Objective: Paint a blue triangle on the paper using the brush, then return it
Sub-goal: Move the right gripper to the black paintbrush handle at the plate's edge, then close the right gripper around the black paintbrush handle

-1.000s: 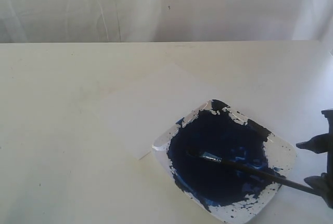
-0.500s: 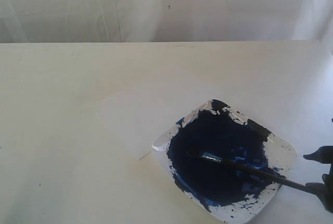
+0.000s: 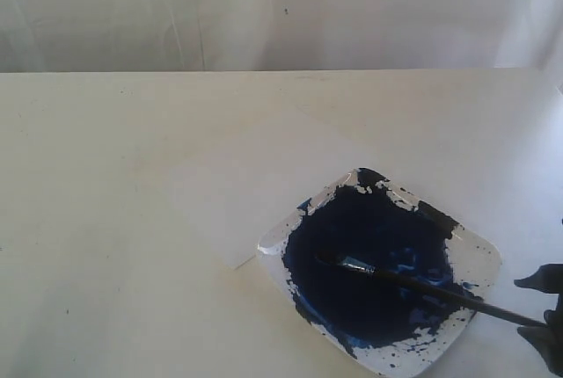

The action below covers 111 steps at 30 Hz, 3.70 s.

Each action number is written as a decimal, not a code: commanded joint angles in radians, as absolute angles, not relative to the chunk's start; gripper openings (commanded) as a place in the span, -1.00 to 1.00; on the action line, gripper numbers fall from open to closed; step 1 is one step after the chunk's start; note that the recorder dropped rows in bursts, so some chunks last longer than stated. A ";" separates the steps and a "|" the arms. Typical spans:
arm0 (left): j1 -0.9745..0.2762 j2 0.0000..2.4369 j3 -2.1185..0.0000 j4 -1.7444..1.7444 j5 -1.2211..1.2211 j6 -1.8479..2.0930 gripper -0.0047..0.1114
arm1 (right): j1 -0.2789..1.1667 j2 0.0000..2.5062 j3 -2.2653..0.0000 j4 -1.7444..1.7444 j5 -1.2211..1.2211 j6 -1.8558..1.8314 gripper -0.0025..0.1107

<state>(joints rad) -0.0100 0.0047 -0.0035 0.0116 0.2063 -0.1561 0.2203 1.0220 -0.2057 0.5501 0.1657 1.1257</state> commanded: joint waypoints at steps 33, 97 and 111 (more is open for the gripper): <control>-0.013 0.000 0.000 0.009 0.202 -0.157 -0.92 | 0.221 1.112 -0.198 0.550 0.102 1.182 -0.26; -0.013 0.000 0.000 0.009 0.202 -0.157 -0.92 | 0.302 1.319 -0.241 0.550 -0.084 1.226 -0.27; -0.032 0.000 0.000 0.009 0.202 -0.157 -0.92 | 0.302 1.319 -0.241 0.550 -0.062 1.226 -0.27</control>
<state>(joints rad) -0.0251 0.0047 -0.0035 0.0116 0.2063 -0.1561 0.2990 1.3179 -0.2375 0.5522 -0.0695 1.2258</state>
